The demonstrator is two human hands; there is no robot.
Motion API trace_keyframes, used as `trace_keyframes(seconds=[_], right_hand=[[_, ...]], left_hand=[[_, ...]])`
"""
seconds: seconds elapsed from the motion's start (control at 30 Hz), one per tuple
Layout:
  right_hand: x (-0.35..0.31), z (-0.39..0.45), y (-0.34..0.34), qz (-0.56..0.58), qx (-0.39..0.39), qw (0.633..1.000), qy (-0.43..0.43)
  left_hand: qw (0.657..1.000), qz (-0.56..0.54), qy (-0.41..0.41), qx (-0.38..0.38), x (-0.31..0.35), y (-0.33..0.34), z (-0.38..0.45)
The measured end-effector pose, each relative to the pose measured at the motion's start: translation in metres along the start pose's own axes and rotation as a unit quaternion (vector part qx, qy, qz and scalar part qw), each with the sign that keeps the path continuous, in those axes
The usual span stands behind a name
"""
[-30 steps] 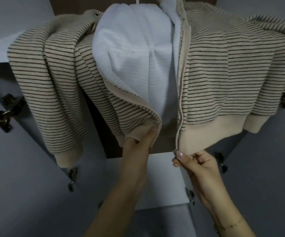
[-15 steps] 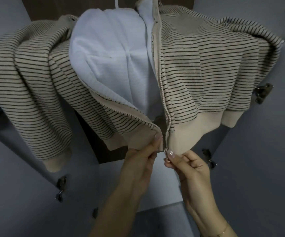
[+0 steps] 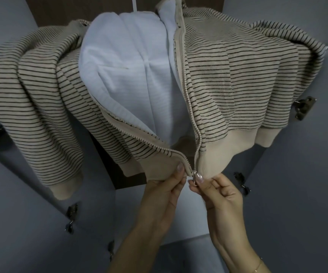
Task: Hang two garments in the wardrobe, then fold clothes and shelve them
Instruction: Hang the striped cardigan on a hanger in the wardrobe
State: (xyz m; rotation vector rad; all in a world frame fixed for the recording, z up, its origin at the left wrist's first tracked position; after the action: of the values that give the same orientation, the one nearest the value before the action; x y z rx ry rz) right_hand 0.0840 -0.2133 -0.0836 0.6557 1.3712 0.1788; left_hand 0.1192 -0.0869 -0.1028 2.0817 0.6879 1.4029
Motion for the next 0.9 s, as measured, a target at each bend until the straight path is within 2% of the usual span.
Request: trace_keyframes(seconds=[0.2, 0.43, 0.53, 0.67, 0.77, 0.9], right_hand=[[0.001, -0.003, 0.000, -0.027, 0.013, 0.999, -0.020], [-0.001, -0.001, -0.004, -0.067, 0.060, 0.994, -0.063], [0.002, 0.000, -0.003, -0.045, 0.053, 0.997, -0.039], [0.014, 0.002, 0.003, 0.014, 0.042, 0.999, 0.023], [0.017, 0.004, 0.004, -0.008, 0.033, 0.999, 0.041], [0.014, 0.011, 0.005, -0.074, -0.031, 0.995, 0.060]], left_hand=[[0.998, 0.050, 0.023, 0.008, 0.001, -0.001, -0.002], [0.982, 0.160, 0.094, 0.023, 0.001, -0.004, -0.015], [0.973, 0.214, 0.092, 0.003, 0.007, -0.005, -0.014], [0.970, 0.237, 0.047, 0.006, 0.006, -0.010, -0.012], [0.977, 0.210, 0.016, 0.011, 0.004, -0.016, -0.011], [0.995, 0.096, -0.004, -0.004, 0.002, -0.019, -0.011]])
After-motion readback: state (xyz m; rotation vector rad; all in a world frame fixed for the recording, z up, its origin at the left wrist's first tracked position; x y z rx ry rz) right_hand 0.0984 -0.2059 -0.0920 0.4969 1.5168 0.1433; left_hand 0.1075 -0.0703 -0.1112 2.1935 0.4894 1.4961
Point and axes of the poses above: each hand's wrist, its own z-axis towards the middle knuckle, its own y-axis out of the palm, x = y × z, the point moved 8 cm from there along z, towards the middle knuckle, and after that the axes turned 4 degrees about -y, right-handed, at the moved point
